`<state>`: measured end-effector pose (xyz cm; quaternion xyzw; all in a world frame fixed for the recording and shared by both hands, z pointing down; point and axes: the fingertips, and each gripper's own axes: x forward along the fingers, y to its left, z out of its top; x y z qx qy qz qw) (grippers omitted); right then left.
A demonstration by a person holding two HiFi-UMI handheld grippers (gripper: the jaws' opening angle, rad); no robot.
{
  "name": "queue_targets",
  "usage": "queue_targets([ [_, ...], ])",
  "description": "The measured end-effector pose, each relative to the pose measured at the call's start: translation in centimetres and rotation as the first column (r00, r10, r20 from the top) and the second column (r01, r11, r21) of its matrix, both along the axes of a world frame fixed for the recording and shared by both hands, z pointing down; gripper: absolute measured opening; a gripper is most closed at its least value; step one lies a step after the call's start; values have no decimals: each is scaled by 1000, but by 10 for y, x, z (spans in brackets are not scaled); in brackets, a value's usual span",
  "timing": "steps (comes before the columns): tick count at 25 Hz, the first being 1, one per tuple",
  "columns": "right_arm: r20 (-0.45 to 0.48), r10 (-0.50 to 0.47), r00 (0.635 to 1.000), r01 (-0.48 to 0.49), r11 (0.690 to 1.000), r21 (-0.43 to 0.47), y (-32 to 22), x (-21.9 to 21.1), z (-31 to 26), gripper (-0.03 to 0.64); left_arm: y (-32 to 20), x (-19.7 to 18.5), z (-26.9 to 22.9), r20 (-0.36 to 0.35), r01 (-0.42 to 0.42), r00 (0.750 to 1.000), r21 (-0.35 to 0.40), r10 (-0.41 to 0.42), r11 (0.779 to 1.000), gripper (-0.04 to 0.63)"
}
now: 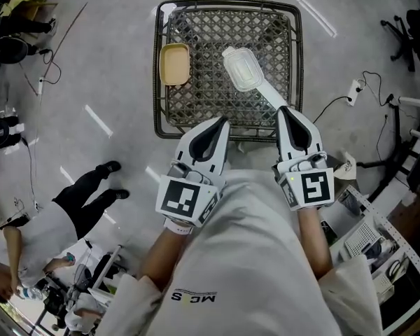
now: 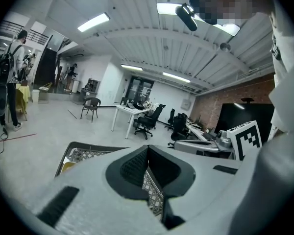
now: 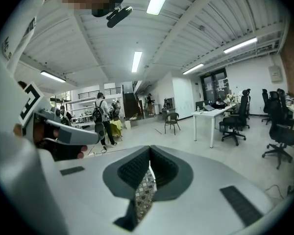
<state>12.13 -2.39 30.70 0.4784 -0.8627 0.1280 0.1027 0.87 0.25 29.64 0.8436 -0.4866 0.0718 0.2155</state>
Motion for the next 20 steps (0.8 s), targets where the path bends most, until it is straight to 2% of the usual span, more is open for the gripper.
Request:
queue_targets([
  [10,-17,-15,1000,14,999,-40,-14,3,27,18,-13,-1,13,11,7,1000,-18,-7,1000,25],
  [20,-115,-145,983,134,986,-102,-23,-13,87,18,-19,-1,56,38,20,999,-77,-17,997,25],
])
